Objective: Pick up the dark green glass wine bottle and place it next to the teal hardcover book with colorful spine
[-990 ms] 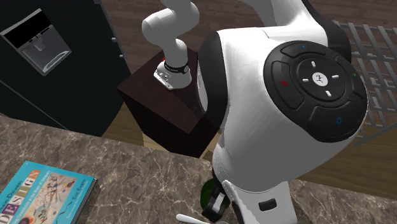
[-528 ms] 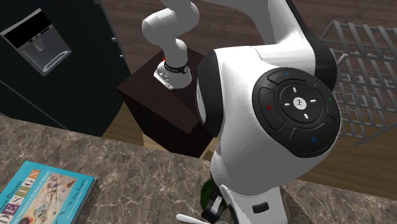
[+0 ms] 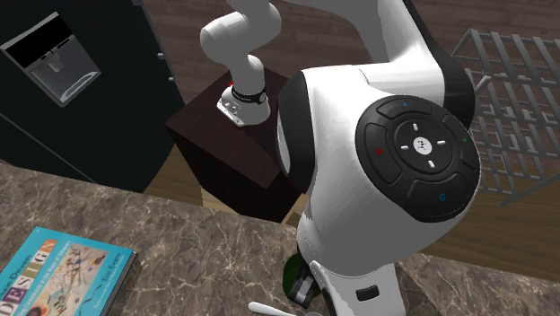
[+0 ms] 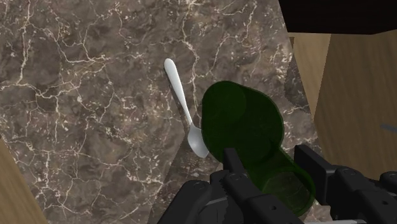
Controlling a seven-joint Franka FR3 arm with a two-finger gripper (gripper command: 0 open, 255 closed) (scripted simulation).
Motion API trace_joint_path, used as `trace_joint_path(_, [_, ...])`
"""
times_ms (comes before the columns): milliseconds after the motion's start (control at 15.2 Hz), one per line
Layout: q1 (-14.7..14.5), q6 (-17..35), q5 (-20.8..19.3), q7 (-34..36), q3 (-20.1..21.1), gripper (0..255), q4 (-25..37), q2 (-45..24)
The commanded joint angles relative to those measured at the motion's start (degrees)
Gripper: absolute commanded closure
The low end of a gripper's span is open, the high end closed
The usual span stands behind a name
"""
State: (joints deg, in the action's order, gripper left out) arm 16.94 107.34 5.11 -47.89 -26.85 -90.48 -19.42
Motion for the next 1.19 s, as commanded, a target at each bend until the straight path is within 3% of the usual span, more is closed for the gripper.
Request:
trace_joint_path(0, [0.0,0.0,0.0,0.0,0.0,255,-0.01,-0.01])
trace_joint_path(330, [0.0,0.01,0.0,0.01,0.0,255,-0.02,-0.01])
trace_joint_path(1122, [0.55,-9.07,-0.27,-0.08,-0.33,255,8.73,0.4])
